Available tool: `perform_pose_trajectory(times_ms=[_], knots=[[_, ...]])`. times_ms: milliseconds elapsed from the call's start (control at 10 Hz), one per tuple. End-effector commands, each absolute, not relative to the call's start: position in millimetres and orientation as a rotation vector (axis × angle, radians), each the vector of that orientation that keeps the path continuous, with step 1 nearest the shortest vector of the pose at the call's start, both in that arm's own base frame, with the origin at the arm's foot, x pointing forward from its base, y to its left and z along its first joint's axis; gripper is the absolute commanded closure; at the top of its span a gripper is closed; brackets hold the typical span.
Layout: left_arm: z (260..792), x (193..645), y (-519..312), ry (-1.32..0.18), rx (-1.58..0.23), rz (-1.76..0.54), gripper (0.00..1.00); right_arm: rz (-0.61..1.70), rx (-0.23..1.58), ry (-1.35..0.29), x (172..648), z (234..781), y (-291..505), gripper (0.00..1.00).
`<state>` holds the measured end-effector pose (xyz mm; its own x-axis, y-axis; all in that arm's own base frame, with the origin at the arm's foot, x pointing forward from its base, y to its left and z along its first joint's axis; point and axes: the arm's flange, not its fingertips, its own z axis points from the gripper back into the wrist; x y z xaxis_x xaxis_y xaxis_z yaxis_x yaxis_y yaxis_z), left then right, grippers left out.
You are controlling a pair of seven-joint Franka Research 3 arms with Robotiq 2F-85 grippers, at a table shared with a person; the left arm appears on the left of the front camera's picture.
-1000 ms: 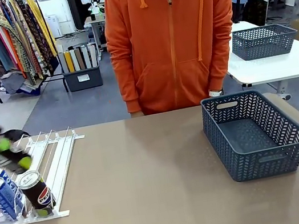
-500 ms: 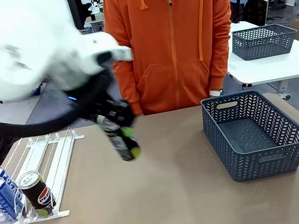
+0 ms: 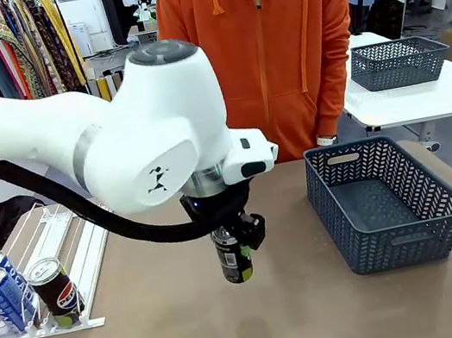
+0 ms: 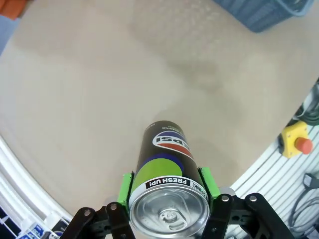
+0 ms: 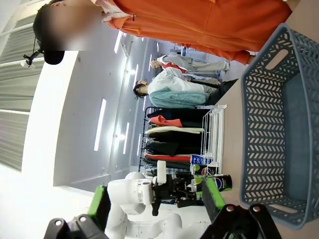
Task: Retrieve and store the cans from the dispenser.
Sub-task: Pick up one can from the Automatic Can Dispenser and place it in the middle of the table.
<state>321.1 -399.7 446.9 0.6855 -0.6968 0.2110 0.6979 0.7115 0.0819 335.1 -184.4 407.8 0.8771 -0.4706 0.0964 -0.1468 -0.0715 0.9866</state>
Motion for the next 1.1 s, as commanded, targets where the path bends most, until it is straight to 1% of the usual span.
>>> perform_pose_trajectory(times_ms=[0, 300, 800, 900, 1000], knots=[[447.2, 330.5, -407.1, -0.24, 0.027, -0.763, 1.0, -0.262, 1.635, -0.482, 334.9, 410.5, -186.4, 0.0], [430.6, 336.6, -409.6, -0.208, 0.02, -0.785, 1.0, -0.262, 1.635, -0.482, 334.9, 410.5, -186.4, 0.0], [422.6, 344.8, -408.8, -0.168, 0.006, -0.787, 1.0, -0.262, 1.635, -0.482, 334.9, 410.5, -186.4, 0.0], [421.8, 345.7, -408.8, -0.159, 0.004, -0.786, 0.69, -0.262, 1.635, -0.482, 334.9, 410.5, -186.4, 0.0], [421.6, 346.4, -408.5, -0.159, 0.005, -0.787, 0.12, -0.262, 1.635, -0.482, 334.9, 410.5, -186.4, 0.0]])
